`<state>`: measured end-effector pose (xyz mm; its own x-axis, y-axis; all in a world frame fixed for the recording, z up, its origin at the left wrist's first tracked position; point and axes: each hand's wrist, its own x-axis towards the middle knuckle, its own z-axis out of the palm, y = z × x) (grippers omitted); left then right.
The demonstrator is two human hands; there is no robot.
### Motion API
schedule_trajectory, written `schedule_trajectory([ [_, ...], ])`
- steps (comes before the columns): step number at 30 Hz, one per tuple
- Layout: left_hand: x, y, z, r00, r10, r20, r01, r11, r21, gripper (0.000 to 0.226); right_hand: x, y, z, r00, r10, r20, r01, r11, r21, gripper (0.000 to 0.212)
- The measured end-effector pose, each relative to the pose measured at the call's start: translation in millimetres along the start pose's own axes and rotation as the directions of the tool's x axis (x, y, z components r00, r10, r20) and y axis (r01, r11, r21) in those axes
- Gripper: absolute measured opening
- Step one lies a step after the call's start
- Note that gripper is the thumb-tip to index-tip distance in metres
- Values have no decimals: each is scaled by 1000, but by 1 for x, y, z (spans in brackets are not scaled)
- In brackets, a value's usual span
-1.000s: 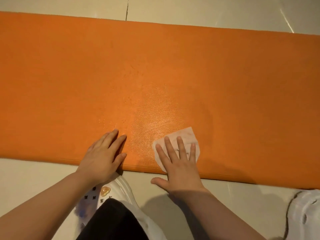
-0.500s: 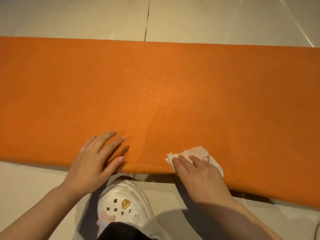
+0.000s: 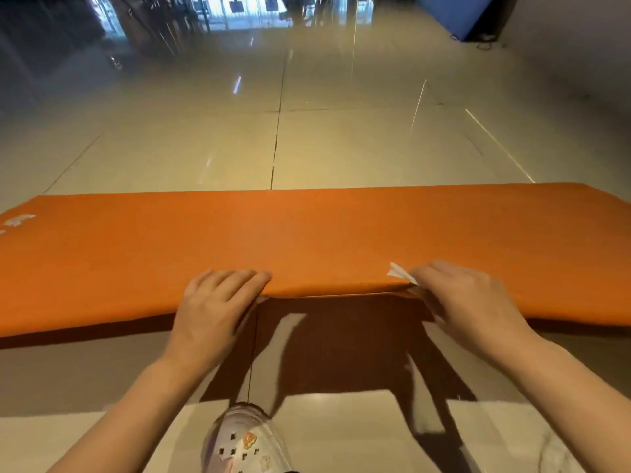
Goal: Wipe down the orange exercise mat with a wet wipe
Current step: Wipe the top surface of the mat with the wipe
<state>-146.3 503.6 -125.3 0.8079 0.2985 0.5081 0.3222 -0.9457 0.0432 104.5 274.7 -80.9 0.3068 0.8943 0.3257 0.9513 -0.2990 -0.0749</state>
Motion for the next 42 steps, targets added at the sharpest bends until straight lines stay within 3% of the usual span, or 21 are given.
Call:
schedule_trajectory([
  [4,44,79,37,976,203,-75,-208,977,-54,26,-58,70,-8,961,245,131,-242,970,-36,34],
  [8,36,138,89,936,351,-30,-352,930,-104,28,-117,119,17,865,398,305,-399,915,-60,39],
  [13,6,175,142,885,445,133,-420,889,-182,31,-160,132,65,703,545,456,-547,825,-144,28],
  [15,-15,178,159,842,487,232,-442,870,-218,36,-166,131,84,599,566,567,-576,796,-185,25],
  [17,-33,174,169,787,518,336,-447,853,-268,45,-167,124,100,547,583,601,-620,764,-177,25],
  [20,-46,159,169,726,473,499,-411,880,-237,58,-159,100,118,543,585,603,-653,745,-136,26],
  [23,-54,134,164,707,218,673,-193,975,-113,60,-144,57,132,606,556,569,-710,700,73,33],
  [25,-61,121,161,675,48,737,-26,999,-41,68,-128,26,135,607,577,547,-791,507,342,39],
  [27,-66,114,154,638,-52,768,81,997,0,68,-109,-1,133,529,596,604,-811,144,567,36],
  [29,-75,107,151,616,-100,781,136,990,19,66,-91,-22,129,479,522,706,-758,-159,633,24],
  [32,-92,96,149,600,-131,789,165,985,38,67,-74,-34,128,509,397,764,-616,-452,645,23],
  [34,-98,97,149,590,-135,796,182,983,32,68,-76,-30,136,473,493,730,-599,-428,677,26],
  [37,-101,102,150,570,-151,808,188,981,50,70,-98,-8,156,350,727,590,-805,-88,586,22],
  [40,-102,103,148,564,-161,810,198,979,56,71,-118,15,161,350,775,526,-880,80,468,27],
  [42,-101,102,148,564,-150,812,189,981,50,71,-124,25,161,345,783,518,-917,162,365,42],
])
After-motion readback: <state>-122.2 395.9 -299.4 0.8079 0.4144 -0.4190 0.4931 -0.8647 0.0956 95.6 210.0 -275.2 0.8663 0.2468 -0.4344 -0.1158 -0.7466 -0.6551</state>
